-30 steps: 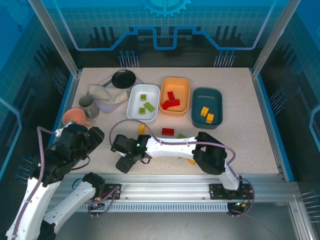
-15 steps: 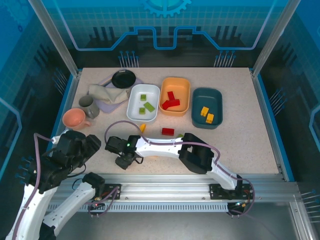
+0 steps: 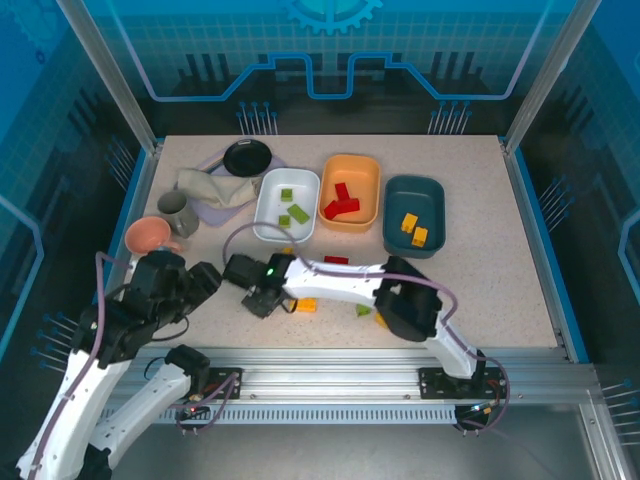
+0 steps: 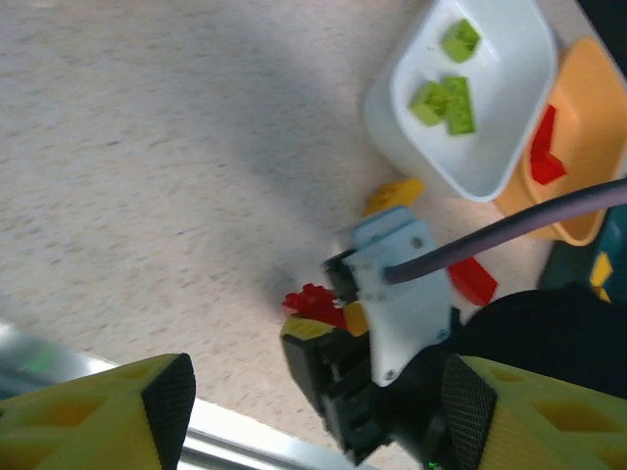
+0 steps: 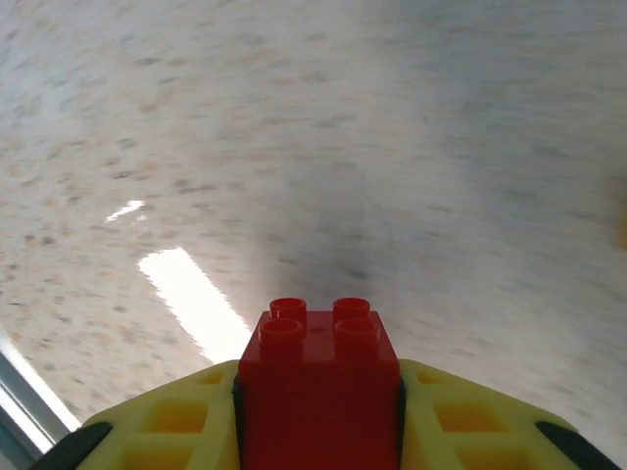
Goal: Sort the legos into containers by color
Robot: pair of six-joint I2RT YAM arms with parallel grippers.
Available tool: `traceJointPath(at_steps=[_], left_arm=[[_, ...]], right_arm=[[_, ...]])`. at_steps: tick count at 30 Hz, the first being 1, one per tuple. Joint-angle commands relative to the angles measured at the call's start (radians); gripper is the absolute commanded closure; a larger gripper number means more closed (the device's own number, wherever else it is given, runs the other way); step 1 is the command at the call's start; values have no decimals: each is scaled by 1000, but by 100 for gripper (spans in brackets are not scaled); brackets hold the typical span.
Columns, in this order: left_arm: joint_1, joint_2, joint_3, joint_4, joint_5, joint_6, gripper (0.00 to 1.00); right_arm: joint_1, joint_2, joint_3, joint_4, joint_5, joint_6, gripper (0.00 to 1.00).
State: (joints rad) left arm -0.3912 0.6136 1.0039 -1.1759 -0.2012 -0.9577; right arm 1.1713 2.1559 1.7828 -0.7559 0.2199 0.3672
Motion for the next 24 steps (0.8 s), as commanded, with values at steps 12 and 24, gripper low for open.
traceJointPath(at_steps=[12,24], left_arm=[[-46,409,-12,488,256,129,29],[-88,670,97,602,268,146,29]], right_arm=[[-586,-33,188,-101,67,90,71],[-738,396,751,-309,185,96,70]])
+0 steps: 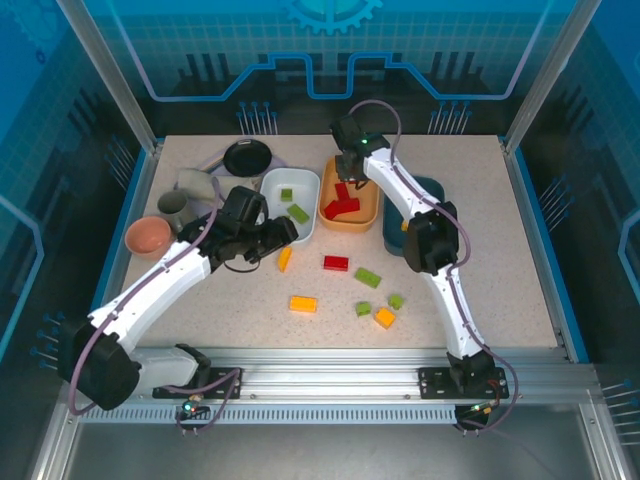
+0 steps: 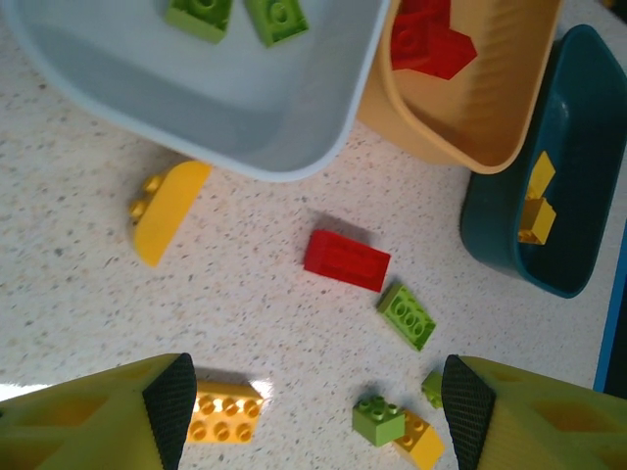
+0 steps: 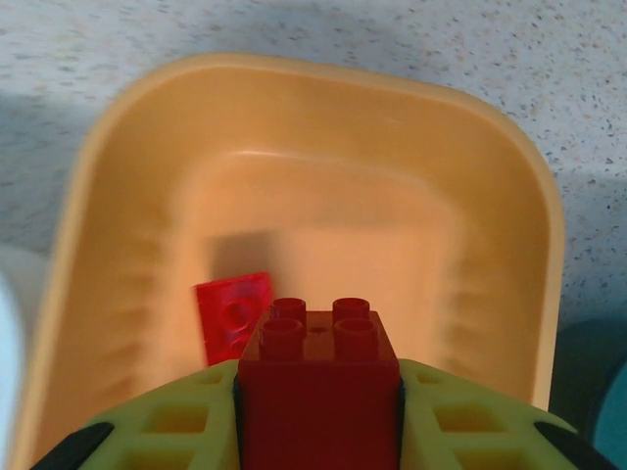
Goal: Sort the legos into containers by color
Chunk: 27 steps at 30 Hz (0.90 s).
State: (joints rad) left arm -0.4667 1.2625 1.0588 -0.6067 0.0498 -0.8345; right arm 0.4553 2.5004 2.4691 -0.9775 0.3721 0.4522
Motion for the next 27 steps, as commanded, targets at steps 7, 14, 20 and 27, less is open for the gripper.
traceJointPath(at_steps=[7,14,20,27], left_arm=[[-17,54,44,23,16,20,29],[-18,88,57,-39,10,36,29],[-18,102,59,-78,9,47,29],[-19,97,42,-123,2,70,30]], right_arm=[[-36,118,155,-59,-56,-49,52],[10,-13,176,-42,-63,-106,33],[40,-335,-98,70,-62,-118,38],[74,-774,-660,254,-104,-122,39]])
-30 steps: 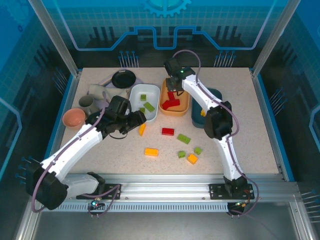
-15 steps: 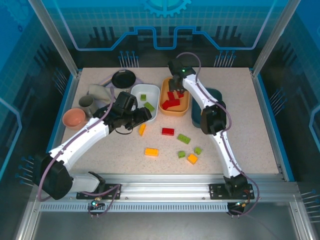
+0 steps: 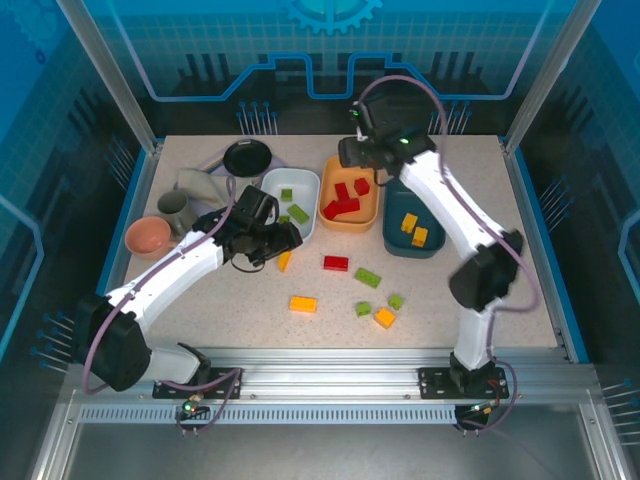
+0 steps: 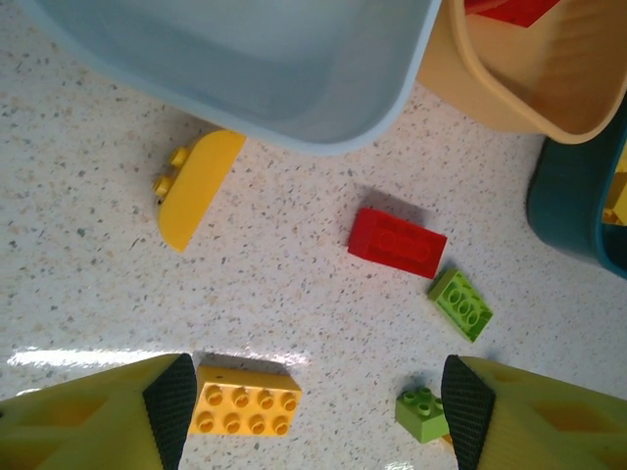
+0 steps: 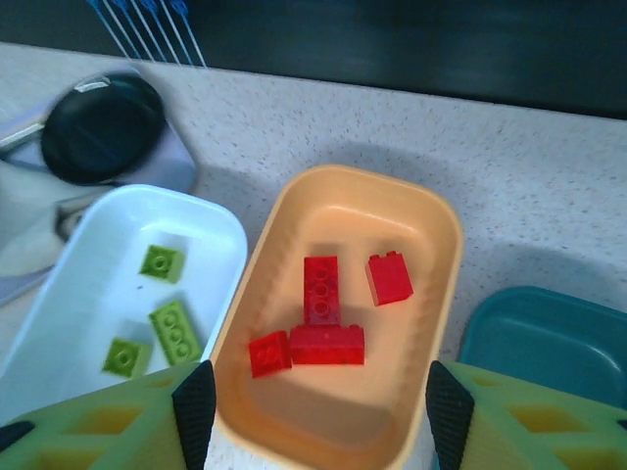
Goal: Sort the legos into containers by color
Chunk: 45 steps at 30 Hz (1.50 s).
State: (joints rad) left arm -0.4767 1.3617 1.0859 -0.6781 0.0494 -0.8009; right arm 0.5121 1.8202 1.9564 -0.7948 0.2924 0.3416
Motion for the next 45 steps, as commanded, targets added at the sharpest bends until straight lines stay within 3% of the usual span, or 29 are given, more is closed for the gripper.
traceJointPath(at_steps=[1,8,17,24,30,36,40,45], left_arm=[[-11,-8,7,-57,4,40,30],[-68,-9,-18,-69,4,69,30],[-258,204,110,-32,30,64,33],[-402,473,305,-114,88,-70,32],[-440,643,434,-206,166,-177,28],[-452,728,481,-182,233,-234,28],[-461,768,509,-179,247,-247,32],[-469,786,511,-182,241,-256,47]], right_arm=[[29,-157,-223,83,-31,-9,39],[144,-500,-682,108,-93,86,36],[218,-798,-1001,-55,-55,338,36],[216,-901,-1005,-194,22,368,34],[221,-971,-1004,-241,-3,345,29],[225,-1066,-1033,-249,-19,327,26],[225,-1072,-1029,-265,-21,320,26],[224,-1063,-1026,-252,-22,314,26]])
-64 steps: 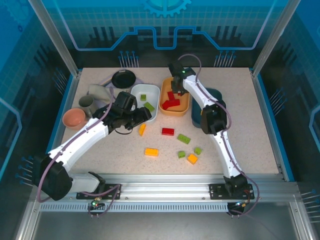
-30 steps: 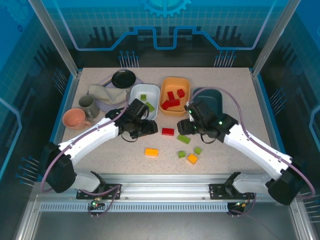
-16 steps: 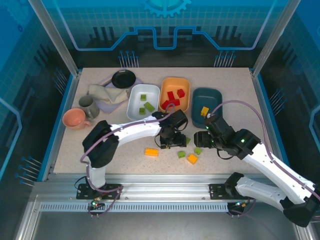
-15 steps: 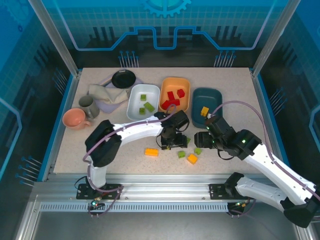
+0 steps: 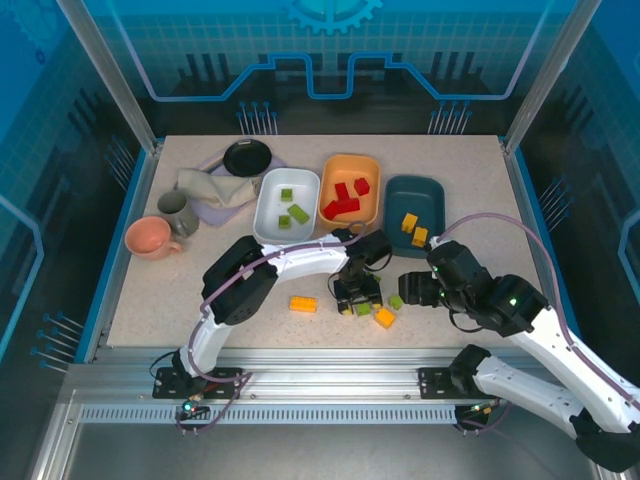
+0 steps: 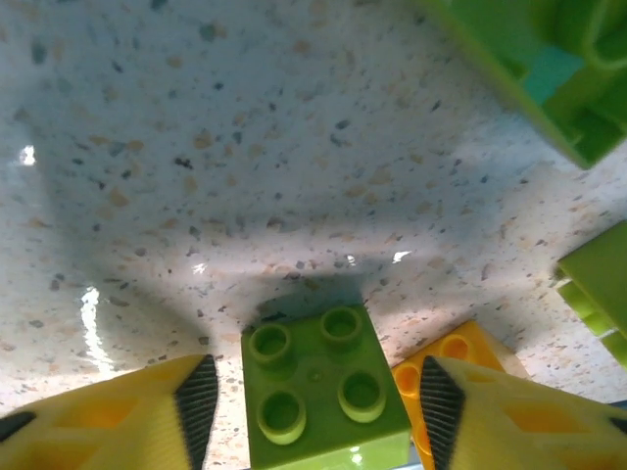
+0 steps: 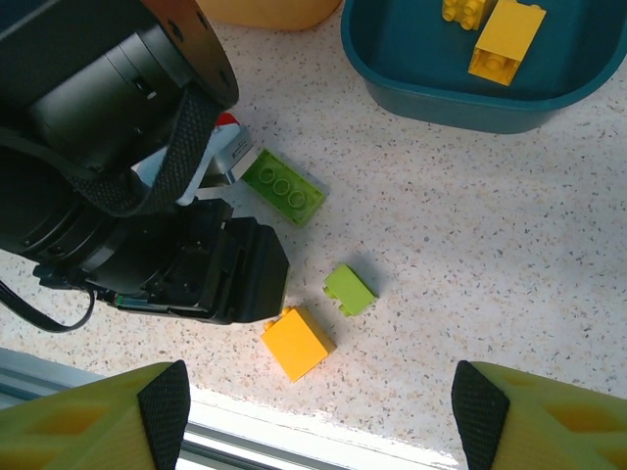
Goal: Sort the legos into containers by color
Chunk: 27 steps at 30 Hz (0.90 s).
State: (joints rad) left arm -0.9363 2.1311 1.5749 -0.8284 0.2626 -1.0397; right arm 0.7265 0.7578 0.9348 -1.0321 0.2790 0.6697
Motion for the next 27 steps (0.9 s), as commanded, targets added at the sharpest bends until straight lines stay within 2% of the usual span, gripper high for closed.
traceJointPath(at_steps=[1,4,8,11,15,19,23,27], left_arm=[[-9,16,22,-29,24,-18,52],[-9,1,30,-40,-5,-13,64],[-2,-79,43,-93,-116,7,69],[45,-163,34,-125,-179,24,70],[164,-256,11,-146,-244,77,70],[316,-283,23,-141,-294,155,70],[432,-214,132,-161,-397,240,70],[513,-107,247,-160,-490,267,70]], right_arm=[[12,1,-5,-13,-10,-16,26],[11,8,-1,-4,-18,-22,27],[11,15,14,6,-34,-46,27],[11,14,12,59,-78,-85,27],[11,37,8,158,-163,-115,27],[12,118,33,230,-203,-126,28],[11,180,57,342,-290,-149,27],[12,223,58,476,-350,-141,26]])
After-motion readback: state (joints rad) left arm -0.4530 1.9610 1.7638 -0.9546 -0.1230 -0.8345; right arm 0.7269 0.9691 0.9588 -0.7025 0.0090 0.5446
